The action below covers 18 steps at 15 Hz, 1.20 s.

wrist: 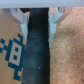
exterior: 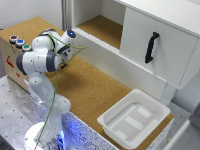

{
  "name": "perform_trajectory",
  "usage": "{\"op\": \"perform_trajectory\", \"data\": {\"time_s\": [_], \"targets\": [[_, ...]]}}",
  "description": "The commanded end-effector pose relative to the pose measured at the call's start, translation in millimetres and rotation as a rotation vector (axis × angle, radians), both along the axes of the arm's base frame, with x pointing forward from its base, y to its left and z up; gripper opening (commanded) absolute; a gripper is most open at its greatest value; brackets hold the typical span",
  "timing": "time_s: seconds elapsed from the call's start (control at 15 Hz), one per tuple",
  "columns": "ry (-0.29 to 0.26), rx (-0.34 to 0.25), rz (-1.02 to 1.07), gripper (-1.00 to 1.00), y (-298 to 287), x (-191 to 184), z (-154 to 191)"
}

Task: Grasp the handle of the drawer, then open it

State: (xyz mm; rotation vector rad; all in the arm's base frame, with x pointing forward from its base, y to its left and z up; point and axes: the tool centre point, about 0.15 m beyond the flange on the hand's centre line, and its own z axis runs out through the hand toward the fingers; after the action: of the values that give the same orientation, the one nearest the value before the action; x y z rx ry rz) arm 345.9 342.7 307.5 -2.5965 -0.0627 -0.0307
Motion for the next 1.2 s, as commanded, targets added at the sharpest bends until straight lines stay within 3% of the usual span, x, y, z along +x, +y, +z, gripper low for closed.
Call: {"op": "perform_trajectory", "data": {"time_s": [0.0, 0.47, 1.13], "targets": [[-0.037, 0.074, -0.138, -1.0, -82.3, -15.9, -11.9], [-0.023, 0.06, -0.195, -1.0, -152.5, -9.2, -23.9], [-0.059, -0.019, -0.211, -1.0, -228.7, 26.8, -3.1]]}}
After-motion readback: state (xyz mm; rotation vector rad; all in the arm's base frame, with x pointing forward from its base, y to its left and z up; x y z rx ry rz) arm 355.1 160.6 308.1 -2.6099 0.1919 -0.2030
